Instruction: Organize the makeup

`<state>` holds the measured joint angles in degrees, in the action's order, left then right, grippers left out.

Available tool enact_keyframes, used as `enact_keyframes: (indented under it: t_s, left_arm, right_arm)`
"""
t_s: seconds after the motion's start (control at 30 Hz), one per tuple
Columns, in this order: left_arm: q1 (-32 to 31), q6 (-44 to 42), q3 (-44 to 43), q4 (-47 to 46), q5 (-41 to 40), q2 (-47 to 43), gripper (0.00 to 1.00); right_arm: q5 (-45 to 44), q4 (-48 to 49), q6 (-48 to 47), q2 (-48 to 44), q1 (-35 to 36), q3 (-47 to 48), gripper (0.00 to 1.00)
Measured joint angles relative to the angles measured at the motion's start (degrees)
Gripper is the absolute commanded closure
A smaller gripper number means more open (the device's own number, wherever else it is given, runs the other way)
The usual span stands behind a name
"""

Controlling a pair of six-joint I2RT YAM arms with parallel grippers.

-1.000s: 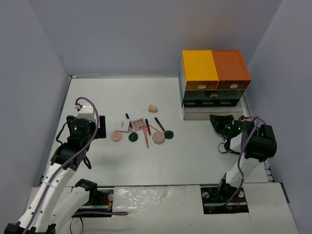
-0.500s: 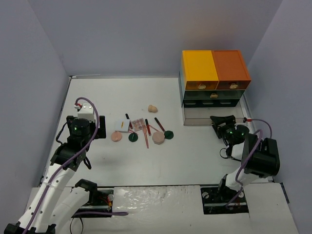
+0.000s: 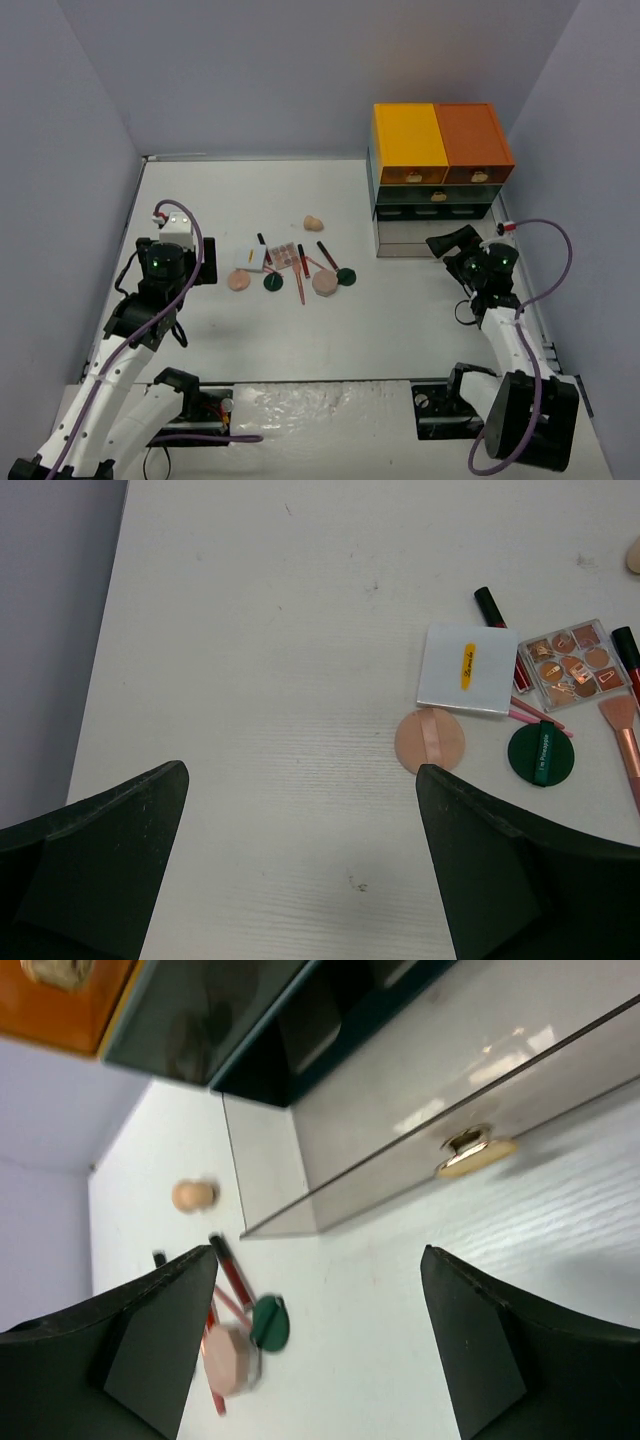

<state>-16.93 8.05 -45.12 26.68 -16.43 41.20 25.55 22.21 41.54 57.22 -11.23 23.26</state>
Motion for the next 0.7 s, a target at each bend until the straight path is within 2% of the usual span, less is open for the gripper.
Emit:
enact_keyframes:
  t_s: [0.13, 0.3, 0.5, 0.7]
  left_arm:
    - [0.0, 0.0, 0.0, 0.02, -0.1, 0.35, 0.03]
    - [0.0, 0.0, 0.0, 0.02, -0.2, 0.47, 0.03]
    - [0.0, 0.03, 0.0, 0.59, -1.05, -0.5, 0.03]
    - [-0.01, 0.1, 0.0, 3.35, -2.6, -4.46, 0.03]
  right_arm:
    - [-5.49, -13.22, -8.75, -2.2, 9.42, 7.13, 0.16]
    - [-12.46, -19.98, -16.87, -1.12, 26.92, 16.25, 0.08]
    - [-20.86, -23.09, -24.5, 11.18, 42.41, 24.99, 0.02]
    - [-25.0, -25.04, -30.34, 24.75, 52.28, 30.64, 0.0]
